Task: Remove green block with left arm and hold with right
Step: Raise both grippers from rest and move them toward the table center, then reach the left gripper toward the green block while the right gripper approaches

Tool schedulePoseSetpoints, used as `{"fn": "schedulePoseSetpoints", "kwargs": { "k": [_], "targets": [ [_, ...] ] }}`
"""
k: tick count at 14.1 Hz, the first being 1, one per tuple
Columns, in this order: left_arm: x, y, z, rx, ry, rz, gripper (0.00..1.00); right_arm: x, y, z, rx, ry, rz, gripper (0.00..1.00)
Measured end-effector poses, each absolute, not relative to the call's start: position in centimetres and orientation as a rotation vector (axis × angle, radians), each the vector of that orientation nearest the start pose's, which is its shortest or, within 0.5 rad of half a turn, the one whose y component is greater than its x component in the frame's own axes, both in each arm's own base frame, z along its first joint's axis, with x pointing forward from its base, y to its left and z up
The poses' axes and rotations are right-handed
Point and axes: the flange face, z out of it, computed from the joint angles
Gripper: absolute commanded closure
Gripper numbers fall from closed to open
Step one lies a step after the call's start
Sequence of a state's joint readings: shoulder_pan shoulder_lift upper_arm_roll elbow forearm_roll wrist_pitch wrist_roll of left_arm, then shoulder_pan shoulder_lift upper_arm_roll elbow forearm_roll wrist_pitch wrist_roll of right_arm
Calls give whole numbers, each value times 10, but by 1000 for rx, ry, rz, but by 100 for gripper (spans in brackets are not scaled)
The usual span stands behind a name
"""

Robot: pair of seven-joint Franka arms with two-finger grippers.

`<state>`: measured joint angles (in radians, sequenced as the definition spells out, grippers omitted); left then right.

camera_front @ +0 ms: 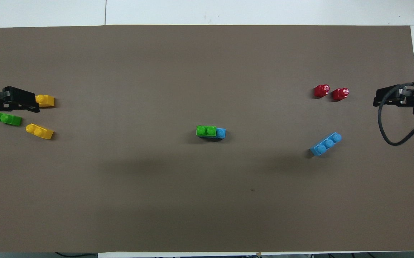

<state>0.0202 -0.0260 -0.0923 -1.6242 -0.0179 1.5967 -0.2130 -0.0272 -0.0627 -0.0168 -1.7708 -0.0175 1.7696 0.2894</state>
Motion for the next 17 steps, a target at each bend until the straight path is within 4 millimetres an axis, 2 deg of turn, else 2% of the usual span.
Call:
{"fn": "schedulePoseSetpoints", "kwargs": {
  "k": [4,9,11,14,17],
  "targets": [
    [533,-83,605,-3091,-605,49,0,546,-22,573,-2884,1196,-52,0],
    [520,-121,594,-2958,-1161,62,0,538,4,565,-2418,1882,77,0],
    [515,-142,588,-2910,-1298,42,0,535,28,564,-2355,1970,93,0],
    [506,-162,576,-2798,-1532,55,0,529,54,562,-2340,1932,174,0],
    [495,-165,554,-2705,-1702,57,0,523,48,553,-2214,1906,340,0]
  ]
}}
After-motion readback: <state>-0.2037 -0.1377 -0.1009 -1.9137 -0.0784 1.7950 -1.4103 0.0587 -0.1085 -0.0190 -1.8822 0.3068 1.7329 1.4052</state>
